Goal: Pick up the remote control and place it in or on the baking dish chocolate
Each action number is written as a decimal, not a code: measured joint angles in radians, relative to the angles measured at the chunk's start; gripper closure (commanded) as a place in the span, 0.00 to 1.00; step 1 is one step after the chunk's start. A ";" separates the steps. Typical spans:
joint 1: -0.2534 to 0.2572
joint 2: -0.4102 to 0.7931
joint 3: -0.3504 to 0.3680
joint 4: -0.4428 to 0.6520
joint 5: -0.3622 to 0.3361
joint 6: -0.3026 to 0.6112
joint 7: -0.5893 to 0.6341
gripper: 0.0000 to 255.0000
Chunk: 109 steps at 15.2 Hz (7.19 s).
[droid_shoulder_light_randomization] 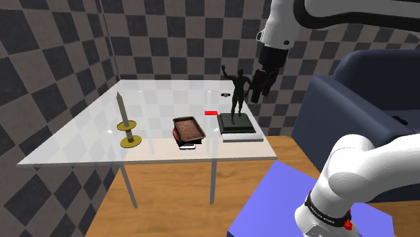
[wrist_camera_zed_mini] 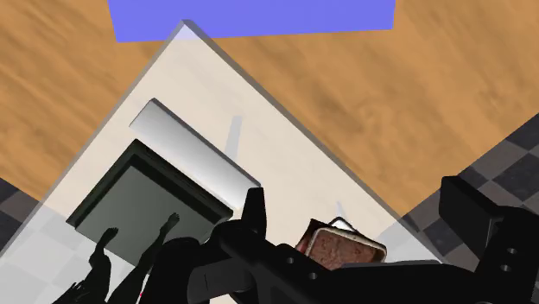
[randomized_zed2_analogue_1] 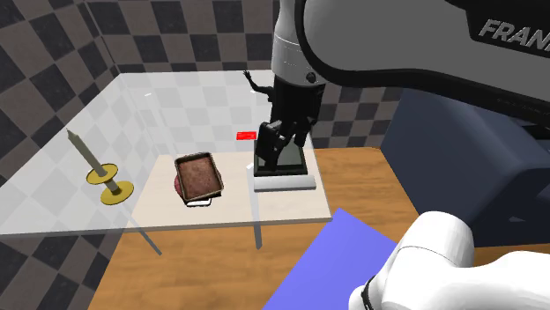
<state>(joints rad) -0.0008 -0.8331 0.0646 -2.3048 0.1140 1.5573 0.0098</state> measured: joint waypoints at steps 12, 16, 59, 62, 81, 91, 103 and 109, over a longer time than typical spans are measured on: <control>-0.012 -0.103 -0.209 -0.315 -0.121 0.239 -0.320 0.00; -0.030 -0.093 -0.316 -0.402 -0.185 0.347 -0.461 0.00; 0.040 0.251 -0.706 -0.488 -0.282 0.816 -0.905 1.00; 0.030 0.217 -0.683 -0.471 -0.285 0.765 -0.889 1.00; 0.019 0.100 -0.585 -0.291 -0.261 0.471 -0.834 1.00; 0.085 0.155 -0.504 -0.196 -0.198 0.436 -0.746 1.00; 0.253 0.456 -0.373 -0.007 -0.059 0.558 -0.562 1.00; 0.304 0.608 -0.337 0.116 -0.010 0.590 -0.511 1.00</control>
<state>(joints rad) 0.3029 -0.2249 -0.2727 -2.1884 0.1039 2.1474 -0.5008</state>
